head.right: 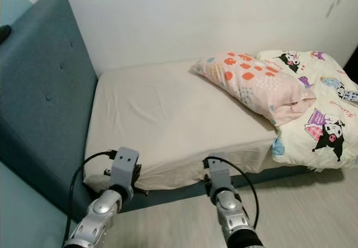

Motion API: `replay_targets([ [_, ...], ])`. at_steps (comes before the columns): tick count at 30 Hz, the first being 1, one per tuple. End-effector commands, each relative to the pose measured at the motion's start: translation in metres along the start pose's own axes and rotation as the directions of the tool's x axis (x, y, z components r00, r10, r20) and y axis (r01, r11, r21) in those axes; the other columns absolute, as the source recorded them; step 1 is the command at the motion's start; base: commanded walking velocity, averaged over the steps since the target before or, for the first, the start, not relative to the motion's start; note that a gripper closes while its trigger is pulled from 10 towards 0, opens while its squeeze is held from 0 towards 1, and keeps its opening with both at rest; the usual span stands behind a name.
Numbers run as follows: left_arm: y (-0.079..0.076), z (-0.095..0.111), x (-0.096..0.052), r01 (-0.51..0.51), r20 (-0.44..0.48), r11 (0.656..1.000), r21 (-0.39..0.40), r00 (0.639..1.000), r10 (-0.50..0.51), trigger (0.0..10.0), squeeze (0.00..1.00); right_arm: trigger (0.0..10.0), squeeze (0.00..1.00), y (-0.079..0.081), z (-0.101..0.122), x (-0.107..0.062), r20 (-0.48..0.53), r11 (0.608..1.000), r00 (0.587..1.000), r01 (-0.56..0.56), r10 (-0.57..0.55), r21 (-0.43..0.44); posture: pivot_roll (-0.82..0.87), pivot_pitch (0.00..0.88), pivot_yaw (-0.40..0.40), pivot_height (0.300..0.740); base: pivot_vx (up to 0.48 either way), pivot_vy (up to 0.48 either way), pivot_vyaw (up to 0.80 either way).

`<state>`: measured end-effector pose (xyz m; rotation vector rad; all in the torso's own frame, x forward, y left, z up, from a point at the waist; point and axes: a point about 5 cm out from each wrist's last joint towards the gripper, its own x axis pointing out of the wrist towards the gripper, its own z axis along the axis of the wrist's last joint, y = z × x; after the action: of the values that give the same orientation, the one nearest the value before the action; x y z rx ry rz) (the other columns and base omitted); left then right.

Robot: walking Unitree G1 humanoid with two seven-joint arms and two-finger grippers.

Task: Clean up the room

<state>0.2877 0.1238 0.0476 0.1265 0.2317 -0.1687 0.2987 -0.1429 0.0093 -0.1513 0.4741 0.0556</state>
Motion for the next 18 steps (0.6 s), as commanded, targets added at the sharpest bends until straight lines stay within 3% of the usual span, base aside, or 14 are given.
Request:
replay_targets([
  [1, 0.0, -0.008, -0.003, -0.001, -0.036, 1.0, 0.005, 0.999, 0.001, 10.0, 0.0, 10.0, 0.0, -0.002, -0.003, -0.001, -0.01, 1.0, 1.0, 0.002, -0.002, 0.003, 0.03, 0.099, -0.007, 0.74, 0.0, -0.48, 0.0],
  [3, 0.0, -0.008, -0.003, -0.001, -0.036, 1.0, 0.005, 0.999, 0.001, 10.0, 0.0, 10.0, 0.0, -0.002, -0.003, -0.001, -0.01, 1.0, 1.0, 0.002, -0.002, 0.003, 0.03, 0.099, -0.007, 0.74, 0.0, -0.48, 0.0],
  [16, 0.003, -0.008, -0.001, -0.023, -0.04, 1.0, 0.0, 0.999, 0.023, 10.0, 0.0, 10.0, 0.0, -0.021, 0.005, -0.006, 0.048, 0.999, 0.998, 0.038, -0.036, -0.038, 0.03, 0.091, 0.001, 0.74, 0.0, 0.0, 0.0],
  [18, 0.003, -0.007, 0.0, -0.023, -0.041, 1.0, 0.005, 0.999, 0.023, 10.0, 0.0, 10.0, 0.0, -0.033, 0.008, -0.01, 0.07, 0.994, 0.995, 0.082, -0.077, -0.07, 0.03, 0.088, 0.002, 0.74, 0.0, 0.0, 0.0],
])
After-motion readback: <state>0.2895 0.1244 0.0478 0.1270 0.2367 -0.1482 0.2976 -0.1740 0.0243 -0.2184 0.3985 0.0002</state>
